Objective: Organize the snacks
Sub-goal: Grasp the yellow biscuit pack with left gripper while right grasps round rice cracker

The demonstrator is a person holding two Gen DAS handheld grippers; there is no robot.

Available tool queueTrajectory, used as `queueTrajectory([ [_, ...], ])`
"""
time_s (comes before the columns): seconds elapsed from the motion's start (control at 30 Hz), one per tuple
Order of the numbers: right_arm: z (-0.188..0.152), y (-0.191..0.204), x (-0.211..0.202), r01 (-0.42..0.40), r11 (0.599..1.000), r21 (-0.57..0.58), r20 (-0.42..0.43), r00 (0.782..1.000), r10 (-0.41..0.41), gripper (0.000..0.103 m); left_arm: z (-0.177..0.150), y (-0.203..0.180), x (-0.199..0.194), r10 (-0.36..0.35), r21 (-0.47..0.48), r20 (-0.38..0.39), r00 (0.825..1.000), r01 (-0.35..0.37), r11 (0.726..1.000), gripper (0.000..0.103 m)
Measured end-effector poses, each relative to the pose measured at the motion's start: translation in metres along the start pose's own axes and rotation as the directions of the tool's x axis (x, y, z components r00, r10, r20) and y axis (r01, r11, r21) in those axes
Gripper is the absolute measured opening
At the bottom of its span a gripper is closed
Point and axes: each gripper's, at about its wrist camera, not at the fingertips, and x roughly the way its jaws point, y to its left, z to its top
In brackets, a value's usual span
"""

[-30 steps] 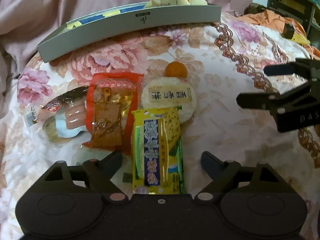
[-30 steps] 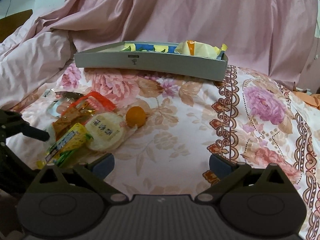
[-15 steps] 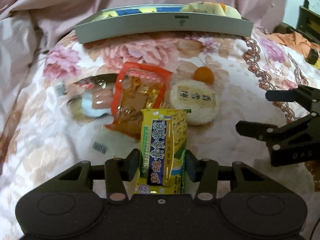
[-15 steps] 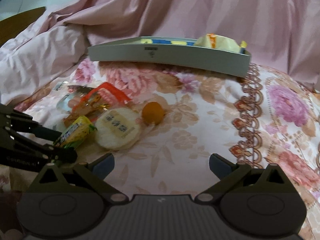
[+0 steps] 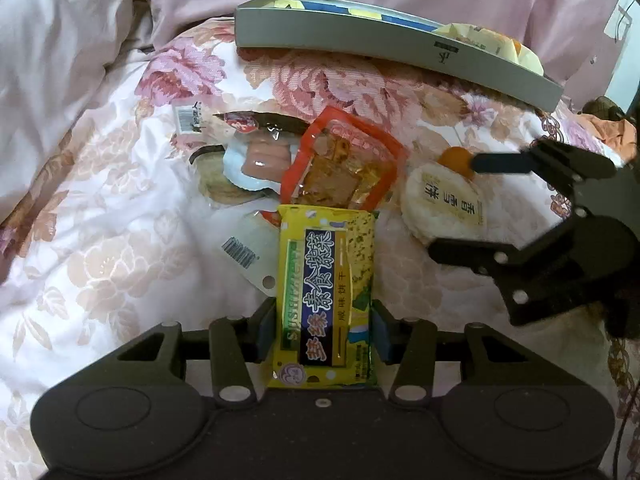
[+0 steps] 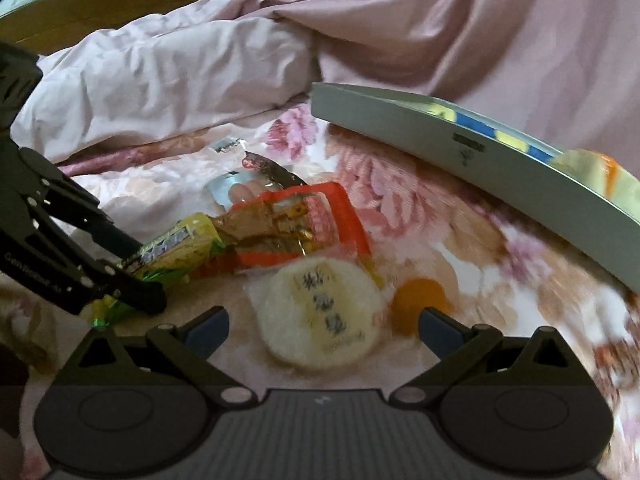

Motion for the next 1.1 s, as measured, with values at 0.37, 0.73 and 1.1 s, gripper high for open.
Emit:
queueTrajectory([
  [0.37,0.010,0.023,0.028,-0.095,0.967,-0.235,-0.075,0.994,0.079,0.100,0.002,0.004,0.002,-0.013,-0.020,0.006,1.000,0.013,1.000,0.050],
  [0.73,-0.002,0.003,0.023,-0.101,0.995,0.020,-0.066,0.993,0.102,0.083,0.001,0.004,0.002,-0.015,-0.026,0.007,1.000,0.015,1.000,0.050],
  [1.1,-0.017,0.038,-0.014,0.107,0.977,0.187,-0.110,0.990,-0.088,0.078,-0.003,-0.003,0.002,-0.027,0.003,-0.012,1.000,0.027,1.000,0.056],
])
